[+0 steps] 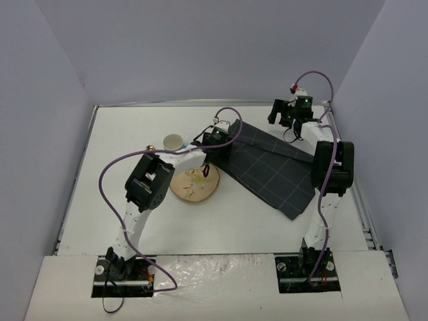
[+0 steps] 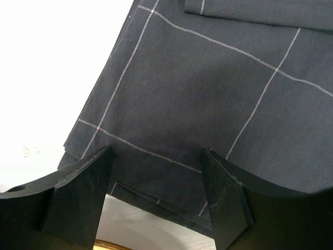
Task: Set the dinner table for one person
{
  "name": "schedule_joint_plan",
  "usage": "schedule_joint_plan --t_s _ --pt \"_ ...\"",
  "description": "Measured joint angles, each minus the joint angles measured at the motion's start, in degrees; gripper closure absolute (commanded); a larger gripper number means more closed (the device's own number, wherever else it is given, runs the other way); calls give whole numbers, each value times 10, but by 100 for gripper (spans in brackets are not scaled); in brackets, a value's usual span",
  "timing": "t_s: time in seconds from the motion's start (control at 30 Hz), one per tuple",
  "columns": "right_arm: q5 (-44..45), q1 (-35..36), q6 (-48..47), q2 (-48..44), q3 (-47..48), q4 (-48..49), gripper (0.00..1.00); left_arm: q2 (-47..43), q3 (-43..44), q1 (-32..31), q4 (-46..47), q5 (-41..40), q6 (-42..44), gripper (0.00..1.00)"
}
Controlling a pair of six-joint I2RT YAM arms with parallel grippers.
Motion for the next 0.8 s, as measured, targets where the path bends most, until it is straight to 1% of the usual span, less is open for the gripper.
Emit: schedule_joint_plan --t_s 0.13,0.3,0.4,0.67,0.8 --pt "-3 52 -59 -45 -43 -9 29 0 0 0 -1 1 2 36" --pt "-6 119 -132 -68 -76 -32 39 0 0 0 -1 2 4 36" --pt "-2 139 -162 -68 -91 -48 40 0 0 0 -1 2 5 36" --pt "39 158 -211 -66 -96 -67 42 0 0 0 -2 2 6 37" --pt "54 163 -224 -52 -93 -71 46 0 0 0 -2 2 6 37"
